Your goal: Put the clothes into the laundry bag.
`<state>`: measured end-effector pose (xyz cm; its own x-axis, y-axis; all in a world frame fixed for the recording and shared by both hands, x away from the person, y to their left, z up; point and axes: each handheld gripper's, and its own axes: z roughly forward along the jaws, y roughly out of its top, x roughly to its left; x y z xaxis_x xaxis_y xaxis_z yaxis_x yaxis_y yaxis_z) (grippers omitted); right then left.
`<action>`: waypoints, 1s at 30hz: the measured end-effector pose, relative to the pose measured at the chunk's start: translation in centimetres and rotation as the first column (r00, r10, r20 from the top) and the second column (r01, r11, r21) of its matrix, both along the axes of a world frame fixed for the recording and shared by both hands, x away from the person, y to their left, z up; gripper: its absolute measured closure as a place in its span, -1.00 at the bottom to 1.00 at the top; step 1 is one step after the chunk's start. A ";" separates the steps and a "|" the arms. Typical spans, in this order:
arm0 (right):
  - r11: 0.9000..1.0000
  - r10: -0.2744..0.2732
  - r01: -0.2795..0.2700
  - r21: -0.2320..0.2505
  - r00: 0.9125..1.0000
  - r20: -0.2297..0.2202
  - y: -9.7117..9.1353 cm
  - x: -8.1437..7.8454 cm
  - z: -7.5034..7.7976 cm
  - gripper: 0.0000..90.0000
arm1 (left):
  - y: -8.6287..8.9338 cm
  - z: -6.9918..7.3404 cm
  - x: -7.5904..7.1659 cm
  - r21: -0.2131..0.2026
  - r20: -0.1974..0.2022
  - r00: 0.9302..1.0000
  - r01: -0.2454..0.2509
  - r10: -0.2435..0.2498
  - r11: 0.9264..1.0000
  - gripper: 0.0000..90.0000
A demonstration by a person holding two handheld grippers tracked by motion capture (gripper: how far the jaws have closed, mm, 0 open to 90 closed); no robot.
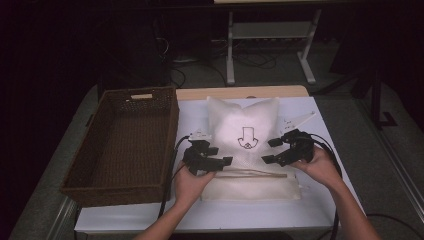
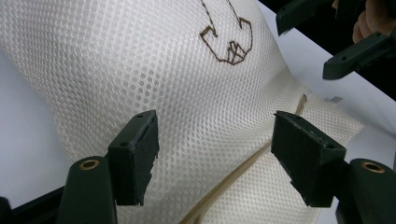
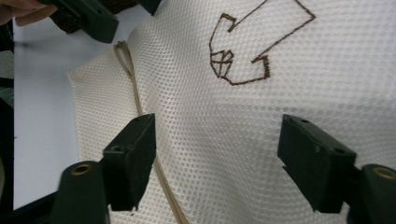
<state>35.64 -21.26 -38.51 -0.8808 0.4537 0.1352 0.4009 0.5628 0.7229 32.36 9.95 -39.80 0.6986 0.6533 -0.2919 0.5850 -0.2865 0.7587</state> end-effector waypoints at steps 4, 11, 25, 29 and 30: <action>1.000 -0.008 0.008 0.003 1.000 0.001 -0.4 -0.1 0.2 -0.48 | 0.2 0.1 -0.2 -0.005 0.011 1.000 0.010 -0.010 1.000 -0.32; 1.000 -0.024 0.024 0.005 1.000 0.004 -0.8 -0.5 0.3 -0.53 | 0.3 0.1 -0.8 0.014 0.034 0.999 0.035 -0.036 0.999 -0.34; 0.998 -0.059 0.059 0.002 0.998 0.009 -2.6 -1.8 0.1 -0.53 | 1.0 -0.3 -2.2 0.042 0.055 0.997 0.043 -0.045 0.998 -0.34; 0.997 -0.071 0.071 0.006 0.997 0.011 -3.3 -2.1 -0.1 -0.53 | 1.0 -0.4 -2.7 0.055 0.060 0.997 0.053 -0.056 0.997 -0.34; 0.997 -0.074 0.074 0.005 0.997 0.008 -3.4 -2.2 -0.1 -0.53 | 1.1 -0.5 -2.8 0.045 0.052 0.997 0.053 -0.056 0.998 -0.34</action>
